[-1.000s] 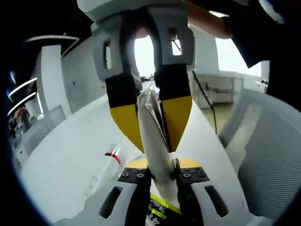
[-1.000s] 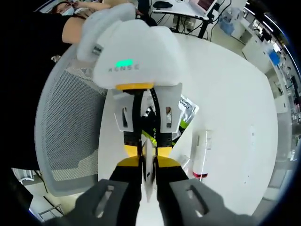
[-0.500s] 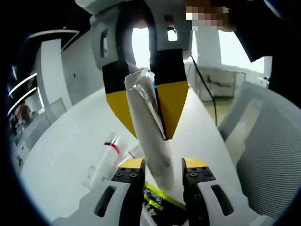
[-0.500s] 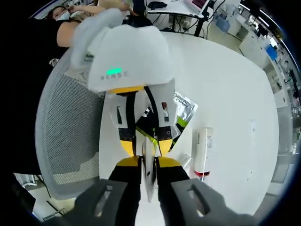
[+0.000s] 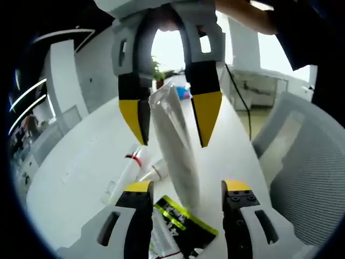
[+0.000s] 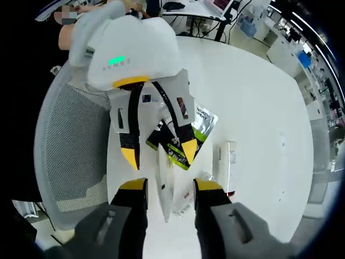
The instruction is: Arrange the skincare products in the storage area until every visible bottle or jar stands upright without overlapping.
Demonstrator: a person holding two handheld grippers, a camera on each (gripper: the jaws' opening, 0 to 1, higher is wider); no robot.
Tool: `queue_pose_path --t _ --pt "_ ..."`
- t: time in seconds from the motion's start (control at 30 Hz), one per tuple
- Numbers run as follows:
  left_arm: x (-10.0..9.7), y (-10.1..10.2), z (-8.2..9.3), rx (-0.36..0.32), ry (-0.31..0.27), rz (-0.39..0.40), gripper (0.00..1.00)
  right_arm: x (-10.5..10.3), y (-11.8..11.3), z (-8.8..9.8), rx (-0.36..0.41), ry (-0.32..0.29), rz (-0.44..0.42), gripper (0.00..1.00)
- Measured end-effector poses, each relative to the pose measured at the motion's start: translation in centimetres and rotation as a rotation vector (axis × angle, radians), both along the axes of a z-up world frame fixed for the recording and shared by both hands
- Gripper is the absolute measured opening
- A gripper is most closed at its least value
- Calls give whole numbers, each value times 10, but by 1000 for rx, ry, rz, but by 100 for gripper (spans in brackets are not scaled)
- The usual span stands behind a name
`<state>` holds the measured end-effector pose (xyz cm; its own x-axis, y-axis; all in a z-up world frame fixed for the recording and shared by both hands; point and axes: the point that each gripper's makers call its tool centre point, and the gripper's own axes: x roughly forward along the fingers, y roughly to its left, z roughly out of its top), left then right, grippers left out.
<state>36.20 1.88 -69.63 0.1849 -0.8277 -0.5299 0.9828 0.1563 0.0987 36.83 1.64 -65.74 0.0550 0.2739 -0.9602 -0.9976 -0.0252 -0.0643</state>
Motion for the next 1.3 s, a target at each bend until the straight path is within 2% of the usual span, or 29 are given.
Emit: queue_pose_path --t 0.1,0.17,0.37,0.57,0.63,0.77,0.97,1.27,1.3 --pt "1 6 2 5 8 27 55 0 -3 0 9 -3 -9 39" --pt "1 7 2 6 24 45 61 0 -5 1 18 -10 -25 42" --pt "6 16 7 16 13 109 73 -2 -13 2 48 -22 -67 48" --pt "4 21 14 -20 79 152 83 -3 -19 2 88 -29 -123 61" --pt "1 21 15 -19 78 158 85 -5 -23 0 89 -32 -140 63" --pt "-2 23 17 -18 97 181 96 -6 -27 0 111 -39 -175 69" --pt "-3 30 19 -23 119 216 97 -8 -31 2 153 -58 -218 79" --pt "-2 45 25 -24 111 264 97 -12 -40 2 190 -82 -261 92" --pt "-2 49 26 -21 105 274 97 -11 -39 5 216 -100 -261 93"
